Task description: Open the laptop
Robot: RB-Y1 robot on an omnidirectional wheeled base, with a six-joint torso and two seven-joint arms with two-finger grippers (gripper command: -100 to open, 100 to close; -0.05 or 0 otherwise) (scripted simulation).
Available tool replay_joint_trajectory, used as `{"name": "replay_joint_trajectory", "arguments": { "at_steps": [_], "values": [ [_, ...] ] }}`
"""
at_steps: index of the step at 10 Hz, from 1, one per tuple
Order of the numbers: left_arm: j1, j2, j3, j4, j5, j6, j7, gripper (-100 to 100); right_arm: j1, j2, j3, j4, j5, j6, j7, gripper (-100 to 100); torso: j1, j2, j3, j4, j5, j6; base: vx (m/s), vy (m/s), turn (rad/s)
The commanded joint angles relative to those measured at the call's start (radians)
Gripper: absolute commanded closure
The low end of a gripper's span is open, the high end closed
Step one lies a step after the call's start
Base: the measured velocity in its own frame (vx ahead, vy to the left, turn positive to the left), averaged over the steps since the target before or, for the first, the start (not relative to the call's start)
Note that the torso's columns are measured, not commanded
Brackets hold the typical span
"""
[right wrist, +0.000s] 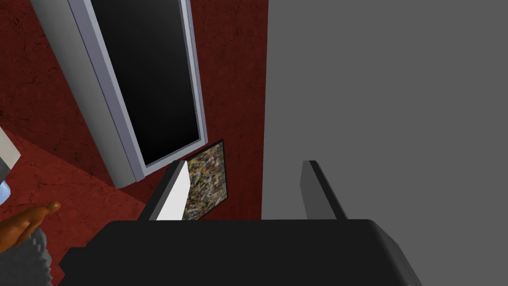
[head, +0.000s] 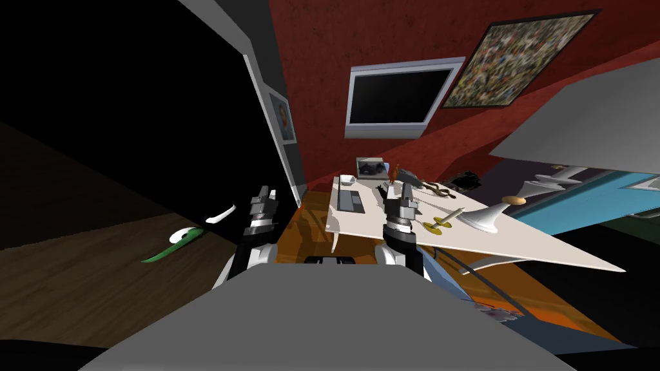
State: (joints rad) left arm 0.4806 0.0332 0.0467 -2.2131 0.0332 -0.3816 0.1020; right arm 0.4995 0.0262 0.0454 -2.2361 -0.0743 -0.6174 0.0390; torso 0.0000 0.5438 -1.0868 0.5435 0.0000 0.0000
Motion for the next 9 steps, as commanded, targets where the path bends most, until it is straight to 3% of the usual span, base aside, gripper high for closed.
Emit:
{"name": "replay_joint_trajectory", "arguments": {
  "at_steps": [1,2,4,9],
  "values": [
    [0.000,0.000,0.000,0.000,0.000,0.000,0.000,0,0.000,0.000,0.000,0.000,0.000,0.000,0.000,0,0.000,0.074,-0.148,0.074,0.000,0.000,0.000,0.000,0.000],
    [0.000,0.000,0.000,0.000,0.000,0.000,0.000,0,0.004,-0.041,-0.006,0.000,0.007,0.003,0.008,-100,0.000,0.148,-0.295,0.148,0.000,0.000,-0.021,0.016,-0.002],
    [0.000,0.000,0.000,0.000,0.000,0.000,0.000,0,0.012,-0.095,-0.018,-0.001,0.024,0.011,0.028,-100,0.001,0.192,-0.383,0.191,0.000,0.000,-0.046,0.042,0.001],
    [0.000,0.000,0.000,0.000,0.000,0.000,0.000,0,0.049,-0.175,-0.072,-0.011,0.099,0.050,0.113,-100,0.001,0.195,-0.389,0.195,0.000,0.000,-0.053,0.087,0.012]
  ]
}}
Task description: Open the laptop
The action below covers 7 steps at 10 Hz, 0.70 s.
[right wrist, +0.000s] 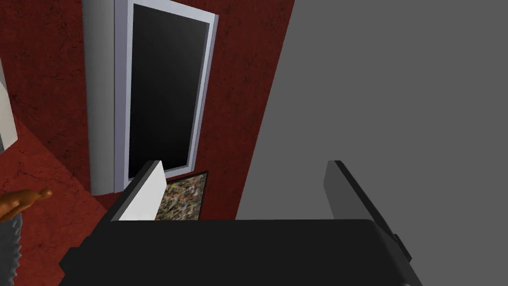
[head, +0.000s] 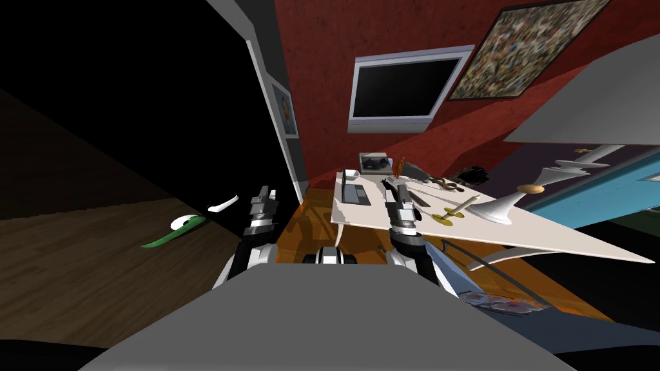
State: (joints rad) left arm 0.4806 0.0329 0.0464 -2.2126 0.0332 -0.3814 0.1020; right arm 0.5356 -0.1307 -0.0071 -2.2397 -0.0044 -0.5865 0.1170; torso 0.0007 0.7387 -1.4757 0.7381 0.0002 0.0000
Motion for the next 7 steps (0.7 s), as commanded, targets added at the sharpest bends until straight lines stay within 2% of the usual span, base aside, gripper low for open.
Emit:
{"name": "replay_joint_trajectory", "arguments": {
  "at_steps": [1,7],
  "values": [
    [0.000,0.000,0.000,0.000,0.000,0.000,0.000,0,0.023,-0.026,-0.032,-0.011,0.049,0.029,0.057,-100,0.000,0.001,0.000,0.000,0.000,0.000,-0.052,0.111,0.020],
    [0.000,0.000,0.000,0.000,0.000,0.000,0.000,0,0.090,-0.043,-0.126,-0.035,0.187,0.100,0.209,-100,-0.002,-0.001,0.000,0.000,0.000,0.000,-0.062,0.129,0.023]
  ]
}}
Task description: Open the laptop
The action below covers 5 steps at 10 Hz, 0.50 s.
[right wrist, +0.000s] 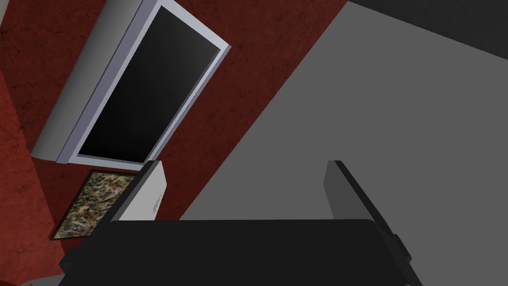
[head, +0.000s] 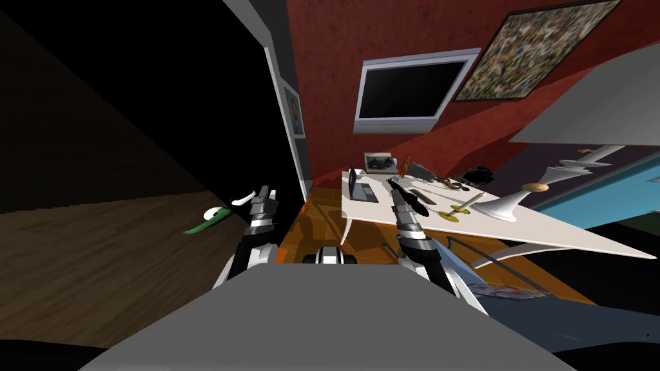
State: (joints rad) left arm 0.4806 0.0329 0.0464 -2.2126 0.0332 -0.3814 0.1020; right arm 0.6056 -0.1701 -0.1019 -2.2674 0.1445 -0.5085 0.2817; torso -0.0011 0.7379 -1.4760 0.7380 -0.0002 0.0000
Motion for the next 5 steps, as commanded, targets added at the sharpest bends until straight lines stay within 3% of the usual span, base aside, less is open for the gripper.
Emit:
{"name": "replay_joint_trajectory", "arguments": {
  "at_steps": [1,5],
  "values": [
    [0.000,0.000,0.000,0.000,0.000,0.000,0.000,0,0.033,-0.004,-0.050,-0.010,0.063,0.034,0.073,-100,0.000,-0.001,-0.001,0.000,0.000,0.000,-0.034,0.132,0.032],
    [0.000,0.000,0.000,0.000,0.000,0.000,0.000,0,0.082,-0.008,-0.133,-0.010,0.166,0.079,0.189,-100,0.001,-0.001,-0.001,0.000,0.000,0.000,0.004,0.150,0.034]
  ]
}}
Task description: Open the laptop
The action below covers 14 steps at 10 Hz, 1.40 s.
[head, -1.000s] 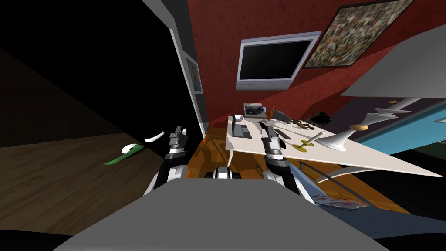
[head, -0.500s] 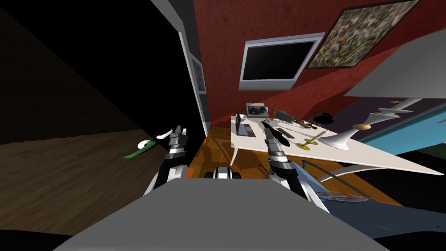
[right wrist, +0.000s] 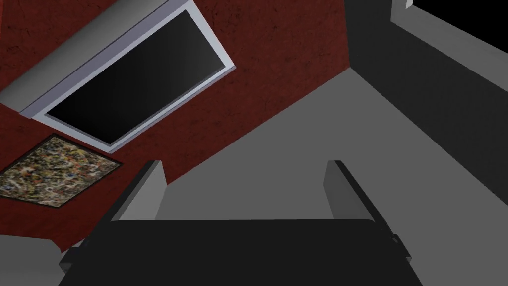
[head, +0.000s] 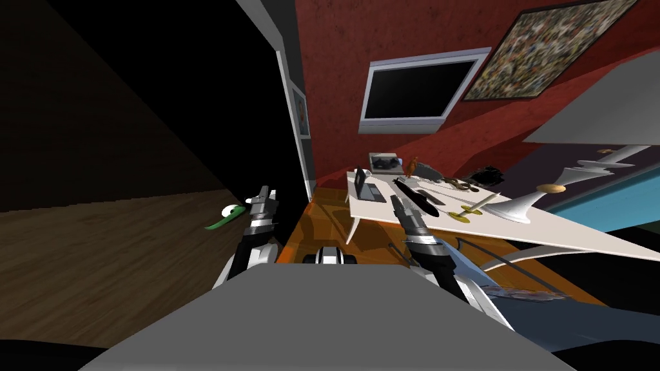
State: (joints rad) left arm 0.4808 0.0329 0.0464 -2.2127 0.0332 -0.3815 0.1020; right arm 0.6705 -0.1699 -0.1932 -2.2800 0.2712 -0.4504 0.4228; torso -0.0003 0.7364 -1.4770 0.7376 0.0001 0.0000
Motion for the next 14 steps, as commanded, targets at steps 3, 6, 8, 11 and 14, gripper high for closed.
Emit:
{"name": "replay_joint_trajectory", "arguments": {
  "at_steps": [3,6,8,11,14],
  "values": [
    [0.000,0.000,0.000,0.000,0.000,0.000,0.000,0,0.042,-0.017,-0.089,0.011,0.092,0.040,0.109,-100,0.000,-0.001,-0.001,0.000,0.000,0.000,0.076,0.118,0.030],
    [0.000,0.000,0.000,0.000,0.000,0.000,0.000,0,0.080,-0.042,-0.166,0.034,0.169,0.064,0.197,-100,0.000,0.002,0.001,0.001,0.000,0.000,0.094,0.098,0.042],
    [0.000,0.000,0.000,0.000,0.000,0.000,0.000,0,0.092,-0.053,-0.193,0.044,0.195,0.071,0.232,-100,0.002,-0.001,-0.001,-0.001,0.001,0.000,0.135,0.105,0.030],
    [0.000,0.000,0.000,0.000,0.000,0.000,0.000,0,0.129,-0.090,-0.276,0.078,0.268,0.088,0.323,-100,-0.001,0.001,0.000,0.000,-0.001,0.000,0.168,0.077,0.043],
    [0.000,0.000,0.000,0.000,0.000,0.000,0.000,0,0.152,-0.117,-0.329,0.102,0.314,0.097,0.380,-100,0.001,0.004,0.002,0.001,0.000,0.000,0.153,0.089,0.033]
  ]
}}
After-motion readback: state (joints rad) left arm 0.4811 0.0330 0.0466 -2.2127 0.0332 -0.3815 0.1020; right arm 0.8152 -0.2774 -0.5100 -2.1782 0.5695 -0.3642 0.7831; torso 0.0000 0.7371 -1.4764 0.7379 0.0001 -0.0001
